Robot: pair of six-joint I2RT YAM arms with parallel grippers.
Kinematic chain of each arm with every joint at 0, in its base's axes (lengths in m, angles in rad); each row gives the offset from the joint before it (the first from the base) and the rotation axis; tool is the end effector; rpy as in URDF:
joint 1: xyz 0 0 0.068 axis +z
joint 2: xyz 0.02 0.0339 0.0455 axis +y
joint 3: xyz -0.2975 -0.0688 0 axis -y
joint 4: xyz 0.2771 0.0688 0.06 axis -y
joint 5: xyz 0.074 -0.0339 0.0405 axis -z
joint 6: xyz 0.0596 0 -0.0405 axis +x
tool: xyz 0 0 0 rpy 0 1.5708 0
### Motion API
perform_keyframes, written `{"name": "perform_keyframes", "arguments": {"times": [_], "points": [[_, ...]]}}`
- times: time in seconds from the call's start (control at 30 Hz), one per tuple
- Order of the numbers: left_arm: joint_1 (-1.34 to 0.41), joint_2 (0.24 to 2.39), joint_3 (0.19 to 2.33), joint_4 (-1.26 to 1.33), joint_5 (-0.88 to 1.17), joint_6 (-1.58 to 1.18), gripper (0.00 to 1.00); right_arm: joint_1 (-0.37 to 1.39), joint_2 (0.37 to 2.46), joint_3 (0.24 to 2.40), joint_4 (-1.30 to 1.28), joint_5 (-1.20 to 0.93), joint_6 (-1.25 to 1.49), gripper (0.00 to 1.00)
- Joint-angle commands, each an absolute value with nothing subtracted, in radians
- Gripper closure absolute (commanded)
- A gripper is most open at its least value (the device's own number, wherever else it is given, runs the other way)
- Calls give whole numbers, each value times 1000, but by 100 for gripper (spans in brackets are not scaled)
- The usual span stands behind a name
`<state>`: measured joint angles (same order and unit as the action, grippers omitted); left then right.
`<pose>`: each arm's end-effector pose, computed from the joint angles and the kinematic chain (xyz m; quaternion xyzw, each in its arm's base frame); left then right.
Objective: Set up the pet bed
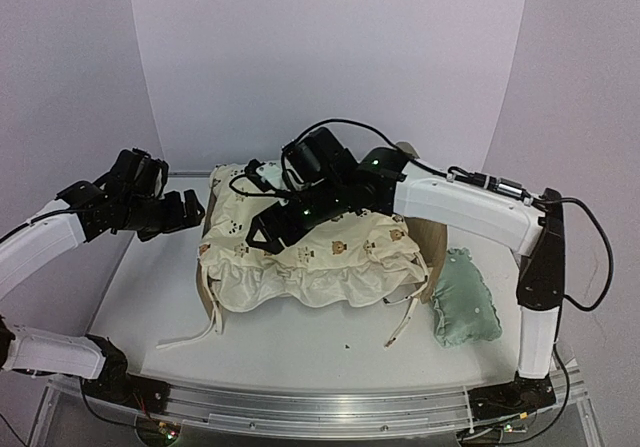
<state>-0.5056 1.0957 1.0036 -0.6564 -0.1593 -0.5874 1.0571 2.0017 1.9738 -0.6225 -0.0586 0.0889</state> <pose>0.2344 -0.1190 0.3219 -0.0691 0.9117 -0.1447 0.3783 0.2570 0.4626 0.3552 -0.4283 0.7866 0.2627 0.3588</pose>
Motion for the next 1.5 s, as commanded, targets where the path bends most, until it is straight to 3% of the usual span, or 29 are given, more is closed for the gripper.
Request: {"name": "perform_keyframes", "arguments": {"times": [0.0, 0.27, 0.5, 0.7, 0.9, 1.33, 1.37, 1.47], "points": [[-508, 1057, 976, -666, -169, -614, 3, 1054, 2062, 2033, -457, -171, 124, 21], [-508, 1036, 966, -678, -166, -621, 4, 1054, 2200, 2093, -421, -214, 103, 22], [-508, 1025, 956, -667, -157, -612, 5, 1054, 2264, 2075, -420, -226, 70, 35], [-508, 1029, 949, -645, -140, -601, 6, 1054, 2241, 2055, -420, -277, 23, 64], [-508, 1031, 929, -618, -119, -592, 6, 1047, 2209, 2032, -421, -247, -39, 99], [-508, 1043, 922, -606, -96, -555, 8, 1012, 2146, 1996, -420, -224, -44, 100], [-508, 1044, 922, -605, -99, -554, 7, 1011, 2147, 1999, -419, -233, -35, 98], [-508, 1044, 923, -601, -100, -554, 7, 1011, 2163, 2008, -410, -279, -11, 58]]}}
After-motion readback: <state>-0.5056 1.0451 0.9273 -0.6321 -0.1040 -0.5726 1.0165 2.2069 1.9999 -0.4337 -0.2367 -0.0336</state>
